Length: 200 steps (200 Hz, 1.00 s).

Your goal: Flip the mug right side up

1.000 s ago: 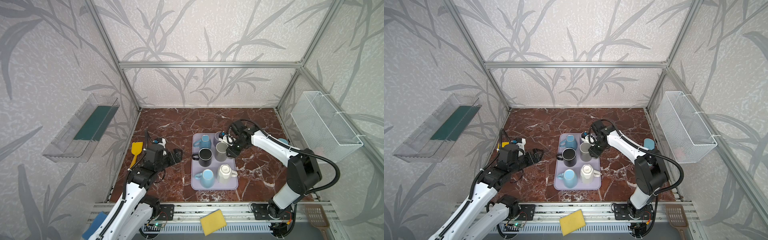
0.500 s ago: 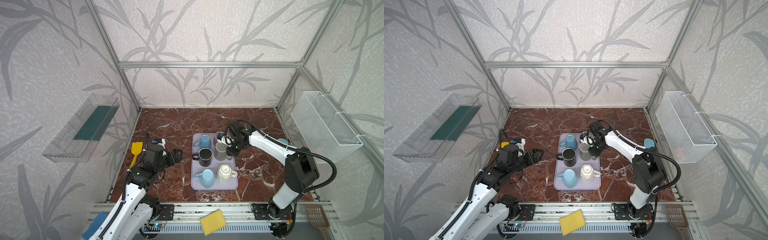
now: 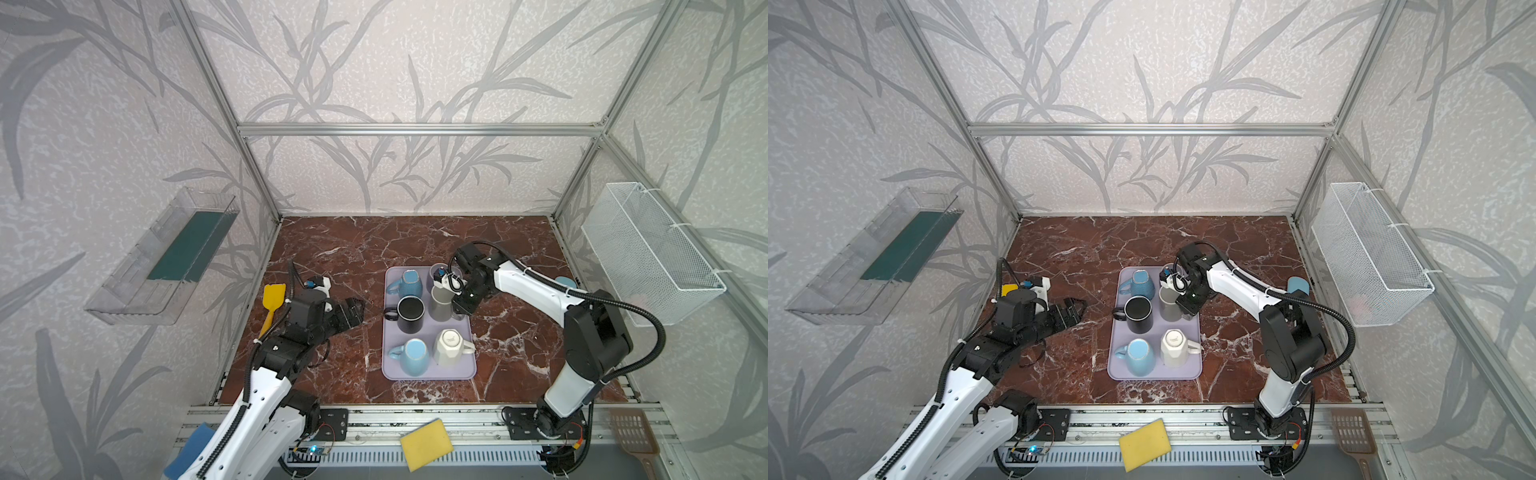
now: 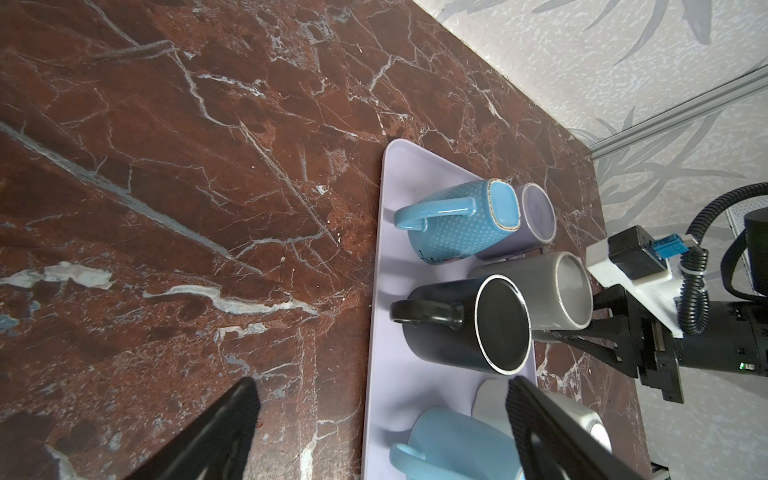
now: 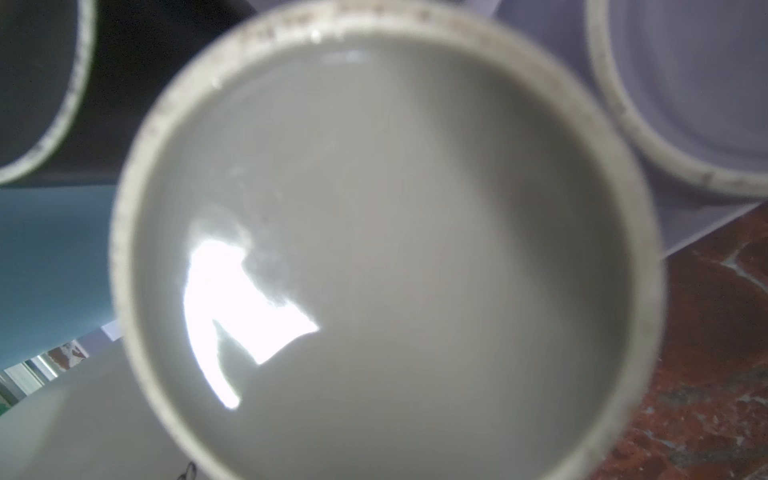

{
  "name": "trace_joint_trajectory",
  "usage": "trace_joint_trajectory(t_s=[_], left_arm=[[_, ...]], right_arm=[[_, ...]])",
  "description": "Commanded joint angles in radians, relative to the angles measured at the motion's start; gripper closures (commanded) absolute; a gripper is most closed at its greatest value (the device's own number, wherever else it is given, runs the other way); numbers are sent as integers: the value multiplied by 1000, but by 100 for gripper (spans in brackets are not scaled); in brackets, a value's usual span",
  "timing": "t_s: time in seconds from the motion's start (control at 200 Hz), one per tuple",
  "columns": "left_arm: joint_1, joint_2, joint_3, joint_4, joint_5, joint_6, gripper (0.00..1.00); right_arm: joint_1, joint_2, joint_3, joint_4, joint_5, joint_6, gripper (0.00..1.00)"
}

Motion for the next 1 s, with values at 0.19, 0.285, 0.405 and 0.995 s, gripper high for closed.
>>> trace_joint_trajectory(t_s=[0.19,0.285,0.405,0.995], left_arm=[[-3,-14,-7,-25,-22,8,5],[-3,-15,-6,-28,-23,9,5],[-3,-19,-6,-30,-25,8,5],[-3,-37,-6,-30,-21,1,5]], right_arm=[[7,14,27,-18,11,10,87],[8,2,24,-8,15,16,93],[8,-40,11,18,10,25,100],[30,-237,-49,141,-61,93,100]])
